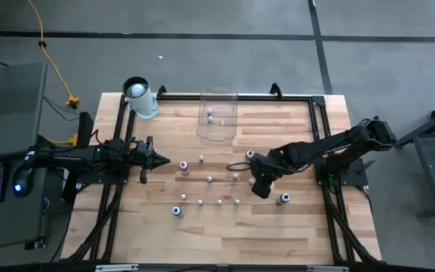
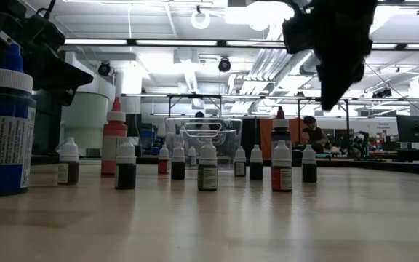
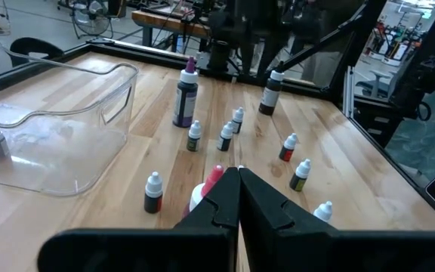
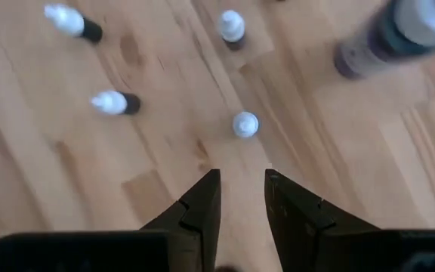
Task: Pick & Place food coloring
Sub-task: Put the small blue food coloring bottle into the container
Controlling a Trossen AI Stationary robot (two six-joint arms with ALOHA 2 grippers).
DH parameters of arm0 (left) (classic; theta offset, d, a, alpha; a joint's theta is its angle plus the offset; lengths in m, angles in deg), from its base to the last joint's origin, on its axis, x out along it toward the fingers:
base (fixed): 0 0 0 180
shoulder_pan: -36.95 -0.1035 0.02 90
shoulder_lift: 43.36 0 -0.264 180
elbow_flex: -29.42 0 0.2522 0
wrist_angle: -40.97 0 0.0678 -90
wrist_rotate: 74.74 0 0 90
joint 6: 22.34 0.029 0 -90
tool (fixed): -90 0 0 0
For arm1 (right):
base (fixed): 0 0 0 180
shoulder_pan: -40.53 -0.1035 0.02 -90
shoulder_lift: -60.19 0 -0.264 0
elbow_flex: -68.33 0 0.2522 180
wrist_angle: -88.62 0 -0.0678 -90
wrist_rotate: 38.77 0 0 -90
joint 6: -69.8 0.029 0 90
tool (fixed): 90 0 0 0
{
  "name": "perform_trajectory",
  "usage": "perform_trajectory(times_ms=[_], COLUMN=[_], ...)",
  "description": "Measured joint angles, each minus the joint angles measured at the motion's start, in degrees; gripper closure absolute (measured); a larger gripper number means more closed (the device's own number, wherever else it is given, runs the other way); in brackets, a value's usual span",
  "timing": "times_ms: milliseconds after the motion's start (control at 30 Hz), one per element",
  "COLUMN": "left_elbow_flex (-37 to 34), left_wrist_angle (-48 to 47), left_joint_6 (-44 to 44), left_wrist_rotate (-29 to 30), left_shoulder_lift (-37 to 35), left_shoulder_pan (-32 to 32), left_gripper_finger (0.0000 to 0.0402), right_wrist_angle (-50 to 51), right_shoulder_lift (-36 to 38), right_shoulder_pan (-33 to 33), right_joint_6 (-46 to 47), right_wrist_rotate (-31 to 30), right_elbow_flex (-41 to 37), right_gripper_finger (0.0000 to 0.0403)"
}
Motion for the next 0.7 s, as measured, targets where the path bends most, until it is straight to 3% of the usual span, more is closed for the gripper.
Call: perform_trajectory(times_ms=[233,700], left_elbow_flex=[0.0,0.0], left_wrist_angle=[0.0,0.0], left_joint_6=[0.0,0.0], left_wrist_rotate=[0.0,0.0], left_shoulder_lift=[0.0,0.0], left_shoulder_pan=[0.0,0.0], left_gripper_finger=[0.0401,0.0401], right_wrist_angle=[-12.9,-12.8], right_shoulder_lift=[0.0,0.9], right_shoulder_pan=[-0.8,-0.6], right_joint_6=[-8.8,-9.7], right_wrist_rotate=[0.7,1.7], right_elbow_flex=[-8.5,-7.6], right_gripper_finger=[0.0308,0.0308])
